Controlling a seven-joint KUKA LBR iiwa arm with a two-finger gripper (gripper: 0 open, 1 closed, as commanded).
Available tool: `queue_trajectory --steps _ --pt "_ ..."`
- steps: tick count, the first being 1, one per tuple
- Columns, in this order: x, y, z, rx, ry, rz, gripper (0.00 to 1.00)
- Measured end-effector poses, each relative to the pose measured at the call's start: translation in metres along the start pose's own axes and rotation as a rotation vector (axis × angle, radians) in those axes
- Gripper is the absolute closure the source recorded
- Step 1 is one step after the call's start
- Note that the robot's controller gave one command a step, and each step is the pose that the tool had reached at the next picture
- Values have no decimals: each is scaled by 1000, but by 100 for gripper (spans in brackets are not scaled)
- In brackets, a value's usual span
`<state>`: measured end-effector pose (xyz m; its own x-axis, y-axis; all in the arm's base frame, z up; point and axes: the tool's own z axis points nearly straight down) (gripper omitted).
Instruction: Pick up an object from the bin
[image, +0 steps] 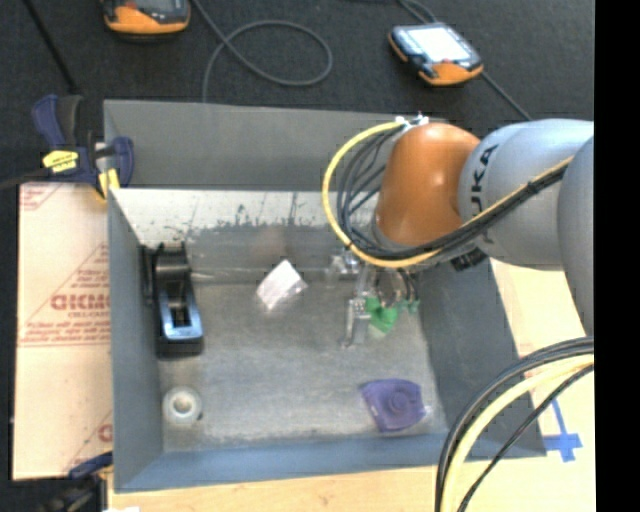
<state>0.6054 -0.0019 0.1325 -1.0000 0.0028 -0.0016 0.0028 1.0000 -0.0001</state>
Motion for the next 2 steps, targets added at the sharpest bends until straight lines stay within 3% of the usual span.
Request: queue_trajectory --steps 1,2 --pt "-24 -50 42 1 -11 -129 0" --pt "-27 -73 51 1 -1 -150 0"
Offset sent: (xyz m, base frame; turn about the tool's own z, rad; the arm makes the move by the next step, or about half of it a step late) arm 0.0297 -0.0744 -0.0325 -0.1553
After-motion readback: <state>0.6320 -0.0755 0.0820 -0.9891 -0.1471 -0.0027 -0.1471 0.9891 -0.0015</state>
